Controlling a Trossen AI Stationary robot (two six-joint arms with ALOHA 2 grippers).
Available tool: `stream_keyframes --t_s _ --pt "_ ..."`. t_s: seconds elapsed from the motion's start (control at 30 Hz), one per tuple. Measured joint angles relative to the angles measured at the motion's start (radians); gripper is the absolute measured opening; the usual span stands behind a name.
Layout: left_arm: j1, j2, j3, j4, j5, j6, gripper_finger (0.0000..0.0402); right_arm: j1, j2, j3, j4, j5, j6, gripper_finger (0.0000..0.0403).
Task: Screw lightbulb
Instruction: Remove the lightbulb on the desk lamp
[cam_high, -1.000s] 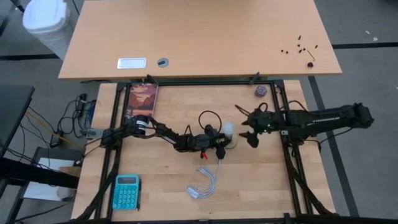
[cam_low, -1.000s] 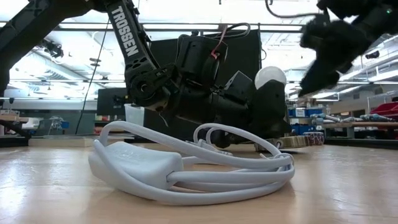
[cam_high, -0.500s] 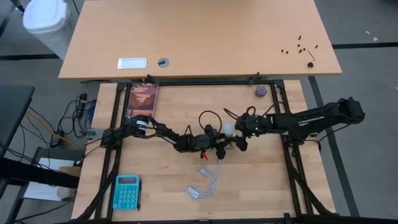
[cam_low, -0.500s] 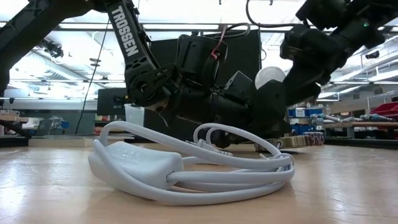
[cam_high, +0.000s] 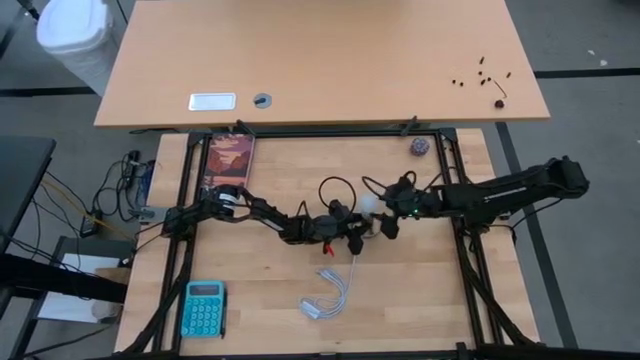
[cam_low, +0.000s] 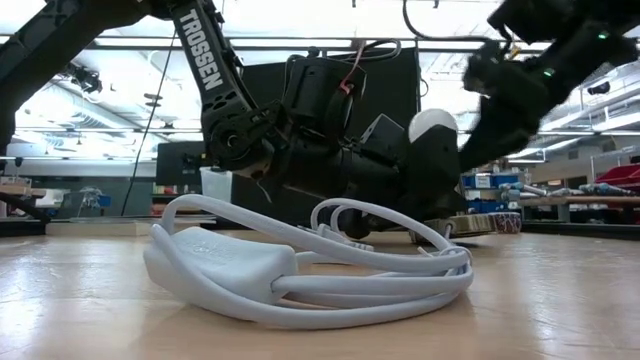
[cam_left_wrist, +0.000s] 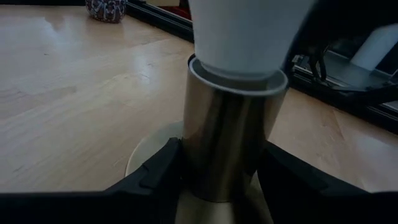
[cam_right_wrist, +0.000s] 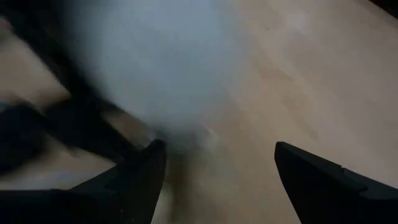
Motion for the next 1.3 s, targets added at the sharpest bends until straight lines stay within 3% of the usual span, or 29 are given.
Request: stream_keyframes --t_s 0.17,0.23,0.43,0.77,1.1,1.23,1.3 --pt "-0.001 0.0 -0.002 -0.001 0.001 0.009 0.0188 -0.002 -0.129 -0.003 -0.252 0.118 0.052 0.0307" --pt "-0.001 0.0 -0.002 -0.001 0.001 0.009 0.0188 -0.001 -0.169 -0.003 -0.277 0.119 0.063 0.0307" --pt "-0.001 0.0 -0.002 0.001 0.001 0.009 0.0188 0.0 -0.184 -0.003 -0.126 -0.115 -0.01 0.0307" --pt "-0.001 0.0 -0.001 0.004 -0.004 0.009 0.0188 0.004 -0.014 -0.002 0.041 -0.172 -0.019 0.0307" --pt "-0.01 0.001 -0.002 0.008 -0.017 -0.01 0.0188 -0.053 -0.024 -0.002 -0.004 -0.037 -0.101 0.0307" --pt "-0.015 0.0 -0.003 0.0 -0.011 -0.01 0.0188 -0.106 -0.082 -0.002 -0.162 0.19 -0.059 0.0307" --pt "-0.016 0.0 -0.002 0.001 -0.011 -0.01 0.0188 -0.122 -0.107 -0.002 -0.18 0.185 -0.048 0.0307"
